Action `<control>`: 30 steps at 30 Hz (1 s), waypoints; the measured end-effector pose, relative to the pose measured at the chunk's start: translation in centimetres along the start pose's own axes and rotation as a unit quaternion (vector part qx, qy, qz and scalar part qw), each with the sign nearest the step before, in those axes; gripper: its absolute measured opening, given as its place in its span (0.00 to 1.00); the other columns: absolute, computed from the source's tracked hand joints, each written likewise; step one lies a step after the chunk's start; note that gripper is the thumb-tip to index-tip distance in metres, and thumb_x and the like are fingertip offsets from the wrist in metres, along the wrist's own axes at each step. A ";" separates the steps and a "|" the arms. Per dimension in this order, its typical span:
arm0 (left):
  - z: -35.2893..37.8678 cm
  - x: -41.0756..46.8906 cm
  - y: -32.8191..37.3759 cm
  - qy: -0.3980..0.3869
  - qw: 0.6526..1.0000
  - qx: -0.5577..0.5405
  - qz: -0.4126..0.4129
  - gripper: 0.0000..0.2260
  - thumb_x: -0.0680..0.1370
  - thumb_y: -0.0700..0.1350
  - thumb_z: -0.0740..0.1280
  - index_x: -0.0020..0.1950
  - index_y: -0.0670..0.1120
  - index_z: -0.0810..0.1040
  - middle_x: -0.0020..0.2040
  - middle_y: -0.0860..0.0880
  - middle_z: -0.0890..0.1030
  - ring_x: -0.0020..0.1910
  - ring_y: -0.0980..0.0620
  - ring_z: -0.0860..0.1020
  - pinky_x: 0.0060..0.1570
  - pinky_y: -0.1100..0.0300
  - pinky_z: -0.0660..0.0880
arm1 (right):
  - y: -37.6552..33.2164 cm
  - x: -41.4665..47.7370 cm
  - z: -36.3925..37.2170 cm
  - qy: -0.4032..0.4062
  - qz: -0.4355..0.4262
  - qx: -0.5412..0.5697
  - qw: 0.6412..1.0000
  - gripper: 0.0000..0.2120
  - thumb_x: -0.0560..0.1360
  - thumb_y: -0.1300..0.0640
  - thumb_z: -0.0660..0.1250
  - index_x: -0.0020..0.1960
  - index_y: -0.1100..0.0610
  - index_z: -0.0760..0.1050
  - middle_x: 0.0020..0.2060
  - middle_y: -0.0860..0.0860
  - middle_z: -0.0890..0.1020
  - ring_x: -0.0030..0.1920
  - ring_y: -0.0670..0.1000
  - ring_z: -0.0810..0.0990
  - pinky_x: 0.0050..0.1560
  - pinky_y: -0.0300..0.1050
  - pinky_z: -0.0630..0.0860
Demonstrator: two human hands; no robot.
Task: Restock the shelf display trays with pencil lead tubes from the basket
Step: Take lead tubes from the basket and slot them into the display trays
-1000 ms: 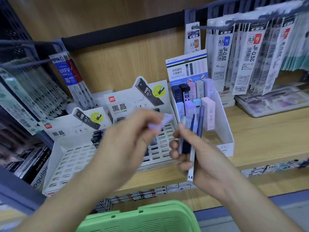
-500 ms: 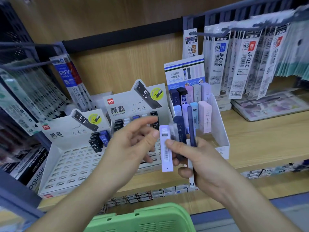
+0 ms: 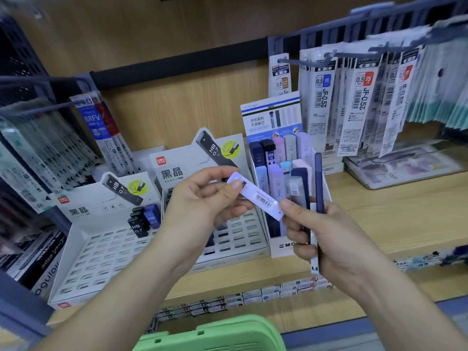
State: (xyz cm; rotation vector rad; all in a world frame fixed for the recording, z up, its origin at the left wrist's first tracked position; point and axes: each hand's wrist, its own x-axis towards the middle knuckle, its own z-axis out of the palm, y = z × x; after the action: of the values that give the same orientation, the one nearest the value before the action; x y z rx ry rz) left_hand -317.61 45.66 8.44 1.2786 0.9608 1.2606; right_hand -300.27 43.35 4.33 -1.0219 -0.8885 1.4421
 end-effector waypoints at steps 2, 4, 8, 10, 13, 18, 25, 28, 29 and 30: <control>0.4 0.4 0.3 -0.032 0.999 -0.028 -0.022 0.12 0.69 0.40 0.69 0.51 0.40 0.79 0.43 0.39 0.84 0.38 0.45 0.84 0.38 0.62 0.80 | 0.0 0.1 -0.4 0.017 -0.001 0.022 1.000 0.06 0.75 0.58 0.70 0.40 0.54 0.75 0.26 0.47 0.68 0.26 0.45 0.63 0.21 0.34 0.57; 0.7 1.0 0.5 -0.061 0.997 -0.034 -0.031 0.11 0.68 0.40 0.69 0.50 0.40 0.79 0.43 0.39 0.84 0.38 0.46 0.84 0.38 0.62 0.80 | -0.1 0.1 -0.8 0.026 0.007 0.041 0.999 0.06 0.75 0.56 0.69 0.42 0.55 0.74 0.27 0.48 0.68 0.26 0.45 0.63 0.20 0.34 0.58; 1.8 2.1 0.7 -0.071 0.996 0.050 0.000 0.14 0.65 0.46 0.72 0.45 0.41 0.77 0.40 0.41 0.84 0.37 0.47 0.83 0.38 0.62 0.80 | -0.2 0.4 -1.4 0.047 0.036 0.072 0.996 0.08 0.76 0.52 0.69 0.46 0.56 0.74 0.28 0.48 0.70 0.25 0.44 0.64 0.19 0.34 0.59; 2.5 2.6 0.8 -0.052 0.995 0.087 0.017 0.15 0.63 0.48 0.74 0.43 0.41 0.77 0.38 0.41 0.84 0.36 0.47 0.83 0.38 0.61 0.80 | -0.4 0.5 -1.9 0.058 0.041 0.071 0.995 0.09 0.76 0.50 0.69 0.44 0.55 0.74 0.27 0.49 0.70 0.25 0.45 0.64 0.20 0.35 0.59; 3.6 3.3 0.9 -0.033 0.993 0.111 0.025 0.16 0.65 0.48 0.74 0.44 0.39 0.75 0.35 0.41 0.83 0.32 0.48 0.82 0.34 0.62 0.80 | -0.7 0.5 -2.8 0.054 0.030 0.056 0.997 0.11 0.74 0.48 0.70 0.45 0.55 0.76 0.28 0.48 0.69 0.25 0.45 0.64 0.21 0.35 0.59; 5.1 3.6 0.0 -0.028 0.992 0.119 0.008 0.16 0.68 0.47 0.74 0.45 0.38 0.74 0.35 0.40 0.83 0.31 0.47 0.82 0.32 0.61 0.80 | -0.7 0.6 -3.6 0.025 -0.009 0.010 1.000 0.03 0.76 0.57 0.70 0.45 0.55 0.77 0.29 0.48 0.69 0.27 0.46 0.65 0.22 0.35 0.60; 5.1 4.3 -0.6 -0.064 0.993 0.091 -0.030 0.14 0.70 0.48 0.70 0.47 0.39 0.77 0.41 0.38 0.84 0.36 0.46 0.83 0.35 0.63 0.79 | -0.4 1.1 -4.2 0.059 -0.018 0.006 0.998 0.07 0.77 0.57 0.68 0.41 0.56 0.75 0.28 0.47 0.71 0.27 0.46 0.65 0.22 0.35 0.61; 5.0 4.6 -0.6 -0.093 0.993 0.068 -0.037 0.15 0.71 0.47 0.68 0.54 0.40 0.79 0.46 0.39 0.84 0.39 0.45 0.83 0.38 0.63 0.79 | -0.3 1.3 -4.5 0.064 -0.003 0.018 0.998 0.06 0.77 0.57 0.69 0.42 0.57 0.75 0.29 0.49 0.70 0.27 0.45 0.65 0.22 0.36 0.61; 4.9 4.7 -0.5 -0.107 0.991 0.071 -0.039 0.16 0.70 0.46 0.69 0.56 0.41 0.79 0.46 0.39 0.84 0.39 0.45 0.84 0.38 0.63 0.79 | -0.4 1.4 -4.5 0.066 0.002 0.023 0.998 0.06 0.77 0.57 0.69 0.42 0.57 0.75 0.28 0.49 0.70 0.26 0.45 0.66 0.21 0.36 0.61; 4.8 4.8 -0.4 -0.121 0.989 0.081 -0.037 0.16 0.69 0.44 0.70 0.56 0.42 0.79 0.46 0.40 0.84 0.39 0.46 0.84 0.38 0.63 0.79 | -0.4 1.4 -4.5 0.067 0.006 0.029 0.997 0.06 0.77 0.57 0.69 0.42 0.57 0.75 0.28 0.49 0.70 0.26 0.45 0.65 0.21 0.36 0.61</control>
State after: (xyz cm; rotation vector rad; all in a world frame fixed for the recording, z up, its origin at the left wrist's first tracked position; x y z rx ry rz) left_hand -312.22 49.75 9.25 1.4702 0.9396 0.9600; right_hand -295.92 44.73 3.01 -1.0695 -0.7410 1.3832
